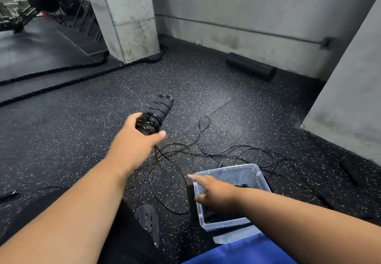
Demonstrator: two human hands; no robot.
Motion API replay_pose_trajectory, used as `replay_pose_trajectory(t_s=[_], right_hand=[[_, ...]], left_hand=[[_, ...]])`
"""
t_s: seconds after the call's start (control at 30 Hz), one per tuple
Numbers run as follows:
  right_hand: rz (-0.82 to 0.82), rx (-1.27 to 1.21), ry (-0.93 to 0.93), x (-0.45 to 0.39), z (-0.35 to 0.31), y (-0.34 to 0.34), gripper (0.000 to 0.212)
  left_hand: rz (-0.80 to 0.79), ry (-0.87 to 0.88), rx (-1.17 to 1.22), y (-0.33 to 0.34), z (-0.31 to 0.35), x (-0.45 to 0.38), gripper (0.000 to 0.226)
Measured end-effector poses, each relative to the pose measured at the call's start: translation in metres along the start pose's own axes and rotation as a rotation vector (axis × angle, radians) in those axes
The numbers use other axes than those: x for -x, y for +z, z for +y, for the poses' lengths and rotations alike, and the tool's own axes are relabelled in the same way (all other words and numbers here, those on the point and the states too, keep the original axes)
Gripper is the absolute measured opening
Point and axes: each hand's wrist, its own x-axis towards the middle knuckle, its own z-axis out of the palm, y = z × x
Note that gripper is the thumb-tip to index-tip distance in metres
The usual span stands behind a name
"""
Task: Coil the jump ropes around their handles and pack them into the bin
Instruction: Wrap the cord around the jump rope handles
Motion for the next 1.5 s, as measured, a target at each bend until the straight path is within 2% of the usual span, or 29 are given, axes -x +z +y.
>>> replay_pose_trajectory(t_s=[0.1,0.2,0.37,0.53,0.6,0.67,0.73,0.8,0.87,0.93,1.0,1.07,1.13,1.23,1.33,1.4,1.5], right_hand=[[0.001,-0.045,0.052,0.001,0.005,-0.002,0.063],[0.052,-0.088,0.066,0.000,0.005,-0.004,0.059],[0.380,-0.311,-0.002,0.001,-0.012,-0.029,0.084],[0.534,-0.347,-0.191,0.014,-0.035,-0.056,0.107],[0.534,-0.374,-0.251,0.015,-0.043,-0.059,0.099],[0.462,-0.479,-0.307,0.016,-0.051,-0.058,0.062],[0.398,-0.578,-0.307,0.020,-0.056,-0.058,0.027],[0.372,-0.643,-0.272,0.028,-0.057,-0.062,0.028],[0.408,-0.608,-0.230,0.039,-0.059,-0.072,0.031],[0.470,-0.441,-0.193,0.049,-0.060,-0.085,0.031],[0.479,-0.266,-0.227,0.061,-0.063,-0.098,0.031],[0.483,-0.041,-0.281,0.074,-0.068,-0.111,0.031],[0.434,0.200,-0.291,0.086,-0.073,-0.123,0.030],[0.259,0.274,-0.290,0.095,-0.072,-0.133,0.026],[0.182,0.018,-0.306,0.093,-0.057,-0.141,0.031],[0.150,-0.215,-0.312,0.091,-0.040,-0.144,0.031],[0.123,-0.501,-0.231,0.085,-0.025,-0.128,0.020]], left_hand=[[0.198,0.030,-0.192,-0.019,0.005,-0.002,0.071],[0.205,0.054,-0.110,-0.026,0.008,-0.005,0.070],[-0.156,0.096,0.179,-0.008,0.009,0.005,0.072],[-0.538,0.027,0.472,0.011,0.020,0.026,0.061],[-0.652,0.005,0.543,0.016,0.020,0.030,0.061],[-0.720,-0.007,0.618,0.017,0.019,0.031,0.055],[-0.705,-0.026,0.637,0.015,0.020,0.029,0.061],[-0.606,-0.008,0.582,0.011,0.022,0.025,0.063],[-0.440,0.017,0.477,0.007,0.019,0.017,0.060],[-0.266,0.042,0.288,0.002,0.011,0.008,0.063],[-0.210,0.093,0.019,0.000,0.007,0.008,0.067],[-0.297,0.167,-0.218,0.006,0.007,0.013,0.067],[-0.471,0.248,-0.389,0.017,0.009,0.023,0.067],[-0.754,0.364,-0.526,0.032,0.010,0.038,0.070],[-0.974,0.400,-0.416,0.036,0.016,0.049,0.079],[-1.085,0.364,-0.190,0.033,0.021,0.050,0.082],[-1.072,0.356,0.209,0.029,0.021,0.048,0.082]])
